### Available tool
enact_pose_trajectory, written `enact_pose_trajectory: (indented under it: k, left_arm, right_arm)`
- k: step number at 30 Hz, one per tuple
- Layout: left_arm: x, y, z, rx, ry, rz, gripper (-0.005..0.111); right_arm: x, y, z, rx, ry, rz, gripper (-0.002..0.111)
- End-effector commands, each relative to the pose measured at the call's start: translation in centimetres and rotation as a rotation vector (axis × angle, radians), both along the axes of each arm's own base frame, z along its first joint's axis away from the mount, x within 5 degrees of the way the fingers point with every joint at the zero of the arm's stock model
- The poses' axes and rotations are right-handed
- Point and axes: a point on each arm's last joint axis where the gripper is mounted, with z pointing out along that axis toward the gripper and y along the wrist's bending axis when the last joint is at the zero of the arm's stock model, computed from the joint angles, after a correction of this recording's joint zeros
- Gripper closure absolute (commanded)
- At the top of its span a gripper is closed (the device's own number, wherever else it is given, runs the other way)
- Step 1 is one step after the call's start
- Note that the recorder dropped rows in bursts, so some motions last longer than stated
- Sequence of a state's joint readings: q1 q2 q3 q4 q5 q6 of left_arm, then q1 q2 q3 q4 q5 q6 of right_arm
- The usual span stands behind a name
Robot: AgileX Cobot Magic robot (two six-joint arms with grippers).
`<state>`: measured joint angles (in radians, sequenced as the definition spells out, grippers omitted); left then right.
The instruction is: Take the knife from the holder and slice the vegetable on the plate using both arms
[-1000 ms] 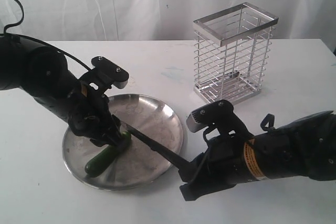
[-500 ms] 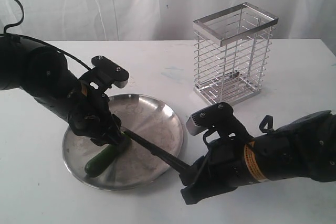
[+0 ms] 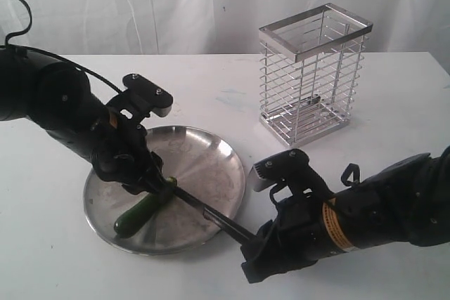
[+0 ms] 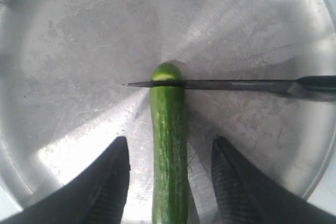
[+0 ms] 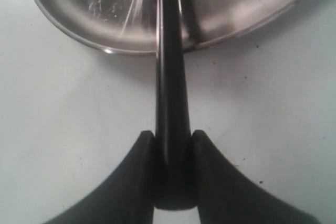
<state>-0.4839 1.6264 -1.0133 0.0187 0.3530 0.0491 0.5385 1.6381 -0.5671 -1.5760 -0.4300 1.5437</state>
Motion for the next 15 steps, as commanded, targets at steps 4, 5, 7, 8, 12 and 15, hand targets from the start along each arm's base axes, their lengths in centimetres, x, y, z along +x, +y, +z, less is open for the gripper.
enact_pose_trajectory:
  k: [4,5,7,8,12,15]
  left_arm:
    - [0.1,-0.2,0.4,-0.035,-0.039,0.020,0.054]
    - [0.2,-0.3,0.4,-0.039,-0.048,0.021,0.054]
    - [0.3,-0.3,0.4,-0.047,-0.063,0.022,0.055]
    - [0.4,-0.4,0.3,-0.048,-0.063,0.024,0.056]
    - [0.9,-0.7,-1.0,-0.060,-0.036,0.053,0.056]
    - [1.2,-1.0,-1.9,-0.067,-0.022,0.067,0.056]
  right_arm:
    - [0.0,0.2,-0.1,0.008,0.009,0.018,0.108]
    - [0.1,0.3,0.1,0.008,0.002,0.022,0.108]
    - [0.3,0.4,0.2,0.011,-0.003,0.025,0.108]
    - [0.3,0.4,0.2,0.012,-0.005,0.025,0.108]
    - [0.6,0.6,0.5,0.018,-0.015,0.025,0.108]
    - [0.6,0.6,0.5,0.017,-0.018,0.029,0.108]
